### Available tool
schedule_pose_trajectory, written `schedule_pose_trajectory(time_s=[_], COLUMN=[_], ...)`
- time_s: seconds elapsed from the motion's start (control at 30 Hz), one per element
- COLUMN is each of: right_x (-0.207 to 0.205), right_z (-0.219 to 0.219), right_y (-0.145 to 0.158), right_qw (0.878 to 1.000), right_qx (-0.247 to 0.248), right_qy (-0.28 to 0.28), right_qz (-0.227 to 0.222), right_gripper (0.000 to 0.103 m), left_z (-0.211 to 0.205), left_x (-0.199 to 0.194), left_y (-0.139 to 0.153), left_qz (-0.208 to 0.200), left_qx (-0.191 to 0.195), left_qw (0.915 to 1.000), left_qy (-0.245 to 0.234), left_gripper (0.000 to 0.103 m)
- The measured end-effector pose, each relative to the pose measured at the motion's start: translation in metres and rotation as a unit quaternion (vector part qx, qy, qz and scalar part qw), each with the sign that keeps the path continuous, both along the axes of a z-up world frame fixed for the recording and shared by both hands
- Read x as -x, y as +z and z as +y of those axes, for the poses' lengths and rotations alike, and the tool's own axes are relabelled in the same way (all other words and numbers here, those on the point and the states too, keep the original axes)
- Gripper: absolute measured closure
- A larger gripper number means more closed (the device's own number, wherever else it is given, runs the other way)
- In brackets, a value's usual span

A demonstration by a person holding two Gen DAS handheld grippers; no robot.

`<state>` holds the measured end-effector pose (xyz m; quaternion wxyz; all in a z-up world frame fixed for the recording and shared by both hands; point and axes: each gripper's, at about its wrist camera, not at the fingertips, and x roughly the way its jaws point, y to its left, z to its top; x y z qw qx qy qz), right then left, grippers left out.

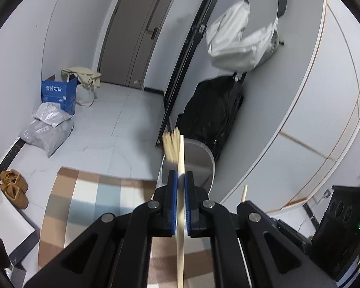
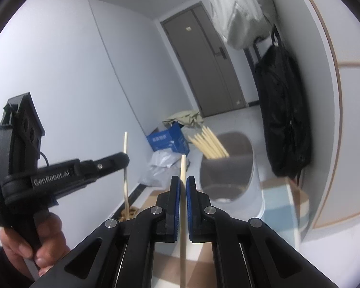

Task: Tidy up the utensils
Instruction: 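Lift both held chopsticks upright and carry them over the white holder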

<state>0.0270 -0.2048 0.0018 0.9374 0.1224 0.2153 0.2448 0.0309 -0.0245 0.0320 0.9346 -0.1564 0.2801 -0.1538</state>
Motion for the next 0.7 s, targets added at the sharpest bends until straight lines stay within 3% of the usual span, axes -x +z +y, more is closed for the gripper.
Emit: schedule_pose_trajectory(time_s=[0.43, 0.7], right_x=[-0.055, -0.119], right_z=[0.004, 0.018], right_y=[0.096, 0.112], right_qw=[0.995, 0.991], right_qx=[0.036, 0.064], right_qy=[0.000, 0.009], right_qz=[-0.093, -0.118], right_gripper=[0.098, 0.098], left_z=[0.009, 0.010], left_x=[-0.048, -0.086], left_y=[0.045, 0.043], left_qz=[-0.068, -0.090], left_qx=[0.069, 0.087], left_qw=[0.9950, 0.9911], left_qy=[0.025, 0.045], left_gripper=[0.102, 0.102])
